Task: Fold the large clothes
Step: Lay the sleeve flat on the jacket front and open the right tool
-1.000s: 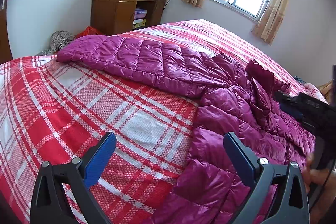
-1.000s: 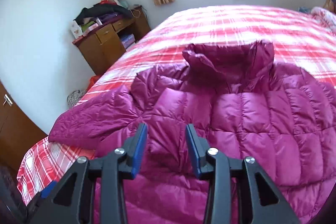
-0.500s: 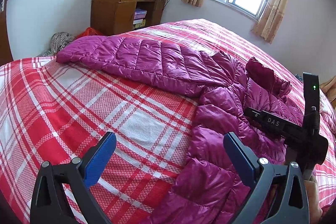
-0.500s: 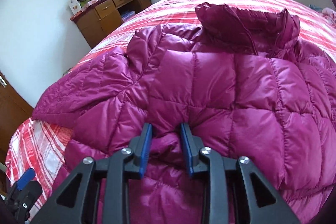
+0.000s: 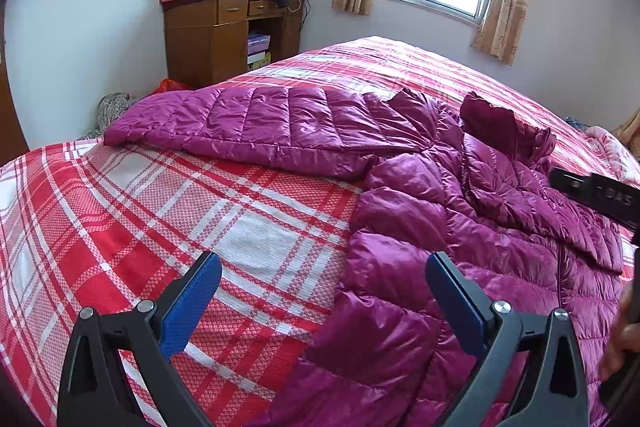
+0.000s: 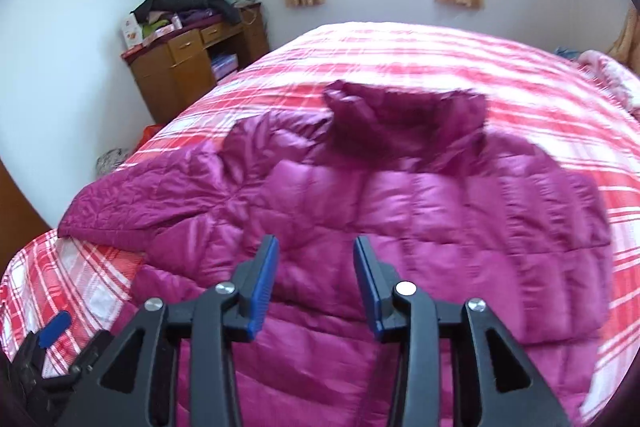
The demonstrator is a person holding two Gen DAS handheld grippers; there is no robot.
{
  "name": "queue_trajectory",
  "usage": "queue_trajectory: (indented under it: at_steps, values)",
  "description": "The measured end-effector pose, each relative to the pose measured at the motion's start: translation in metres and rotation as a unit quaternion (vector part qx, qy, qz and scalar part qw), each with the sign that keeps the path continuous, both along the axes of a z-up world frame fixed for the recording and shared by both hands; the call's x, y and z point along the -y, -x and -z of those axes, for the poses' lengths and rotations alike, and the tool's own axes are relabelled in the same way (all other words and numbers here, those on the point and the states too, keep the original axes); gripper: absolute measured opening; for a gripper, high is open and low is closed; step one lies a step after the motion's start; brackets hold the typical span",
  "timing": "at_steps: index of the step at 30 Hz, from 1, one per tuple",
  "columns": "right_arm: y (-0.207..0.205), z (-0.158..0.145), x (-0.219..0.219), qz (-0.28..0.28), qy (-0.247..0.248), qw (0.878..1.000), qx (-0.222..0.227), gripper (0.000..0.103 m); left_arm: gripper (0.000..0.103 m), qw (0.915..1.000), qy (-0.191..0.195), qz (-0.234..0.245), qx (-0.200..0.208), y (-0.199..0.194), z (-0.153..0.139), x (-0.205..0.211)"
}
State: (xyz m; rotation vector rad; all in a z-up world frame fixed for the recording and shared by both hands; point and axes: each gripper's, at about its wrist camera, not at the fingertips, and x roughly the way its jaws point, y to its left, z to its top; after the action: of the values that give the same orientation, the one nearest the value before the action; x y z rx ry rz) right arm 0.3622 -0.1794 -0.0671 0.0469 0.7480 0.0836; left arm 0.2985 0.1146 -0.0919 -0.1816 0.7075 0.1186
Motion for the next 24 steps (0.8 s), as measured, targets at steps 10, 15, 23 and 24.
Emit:
queue_trajectory:
  at_steps: [10, 15, 23, 24]
  values:
    - [-0.001, -0.014, 0.103, 0.130, 0.091, 0.987, -0.009, 0.042, 0.102, 0.9982, -0.036, 0.047, 0.016, -0.038, -0.042, 0.064]
    - [-0.005, 0.005, 0.144, 0.183, 0.077, 0.979, -0.038, 0.041, 0.102, 0.9963, -0.061, 0.059, 0.011, -0.081, -0.036, 0.111]
    - [-0.012, 0.041, 0.166, 0.195, 0.065, 0.976, -0.072, 0.039, 0.102, 0.9940, -0.084, 0.026, -0.065, -0.141, 0.006, 0.145]
    - [-0.009, 0.043, 0.165, 0.194, 0.067, 0.976, -0.072, 0.039, 0.102, 0.9930, -0.087, 0.026, -0.075, -0.144, 0.013, 0.146]
